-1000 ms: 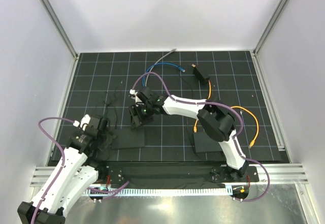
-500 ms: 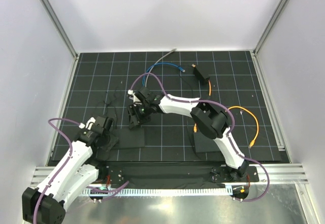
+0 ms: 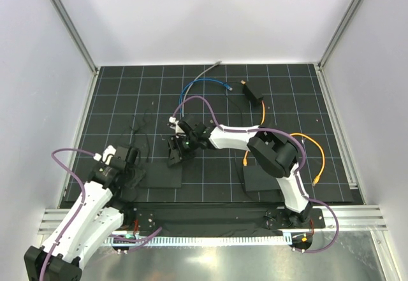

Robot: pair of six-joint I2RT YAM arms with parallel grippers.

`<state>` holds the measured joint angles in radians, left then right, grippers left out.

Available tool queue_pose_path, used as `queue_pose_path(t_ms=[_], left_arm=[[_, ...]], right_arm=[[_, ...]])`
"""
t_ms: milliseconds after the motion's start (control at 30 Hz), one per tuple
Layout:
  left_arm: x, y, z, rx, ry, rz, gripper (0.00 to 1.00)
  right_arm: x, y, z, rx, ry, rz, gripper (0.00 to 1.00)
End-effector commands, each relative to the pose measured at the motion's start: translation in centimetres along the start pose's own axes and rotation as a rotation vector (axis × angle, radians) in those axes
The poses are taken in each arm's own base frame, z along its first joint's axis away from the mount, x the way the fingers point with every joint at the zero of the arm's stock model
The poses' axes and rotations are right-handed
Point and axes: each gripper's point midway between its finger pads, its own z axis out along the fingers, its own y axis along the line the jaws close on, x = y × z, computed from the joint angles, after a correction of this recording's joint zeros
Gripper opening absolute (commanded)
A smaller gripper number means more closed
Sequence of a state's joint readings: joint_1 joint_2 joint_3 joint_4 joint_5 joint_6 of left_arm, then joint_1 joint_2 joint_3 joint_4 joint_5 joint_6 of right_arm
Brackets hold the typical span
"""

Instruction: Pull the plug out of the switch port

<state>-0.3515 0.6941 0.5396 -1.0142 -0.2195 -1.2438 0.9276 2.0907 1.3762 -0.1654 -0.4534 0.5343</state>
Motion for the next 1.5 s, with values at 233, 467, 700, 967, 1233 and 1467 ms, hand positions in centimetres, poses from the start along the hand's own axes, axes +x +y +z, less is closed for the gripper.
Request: queue_pose_path(t_ms=[233,467,700,967,1233,1467], left_arm=[[-0.1,-0.6,1.0,0.023,-0.013,-0.021,0.17],[0.2,-1.1,2.0,-0.001,0.007,-0.015,0.16],[0.8,-0.4,2.8,-0.029,0.022,-0.028,0.14],[0.7,0.0,2.7,-0.031,0.013,-0.045,0.13],[1.0,0.2,2.8,-0.030,0.021,-0.043,0.12],[1.1,0.0,2.7,-0.024,0.029,-0.043,0.10]], right_arm=[[-5.4,2.5,-0.5,0.022,-0.088,-0.027,0.57],[-6.1,4.0,1.9,-0.084,-0.028,-0.009,0.55],[-6.4,5.4,3.8,-0.218,-0.026,0.032,0.51],[-6.2,5.7,5.7,-0.293,-0.002,0.123,0.49],[-6.1,5.7,6.4,-0.322,-0.010,0.204,0.43],[-5.6,5.6,7.2,-0.326,0.005,0.239,0.40]])
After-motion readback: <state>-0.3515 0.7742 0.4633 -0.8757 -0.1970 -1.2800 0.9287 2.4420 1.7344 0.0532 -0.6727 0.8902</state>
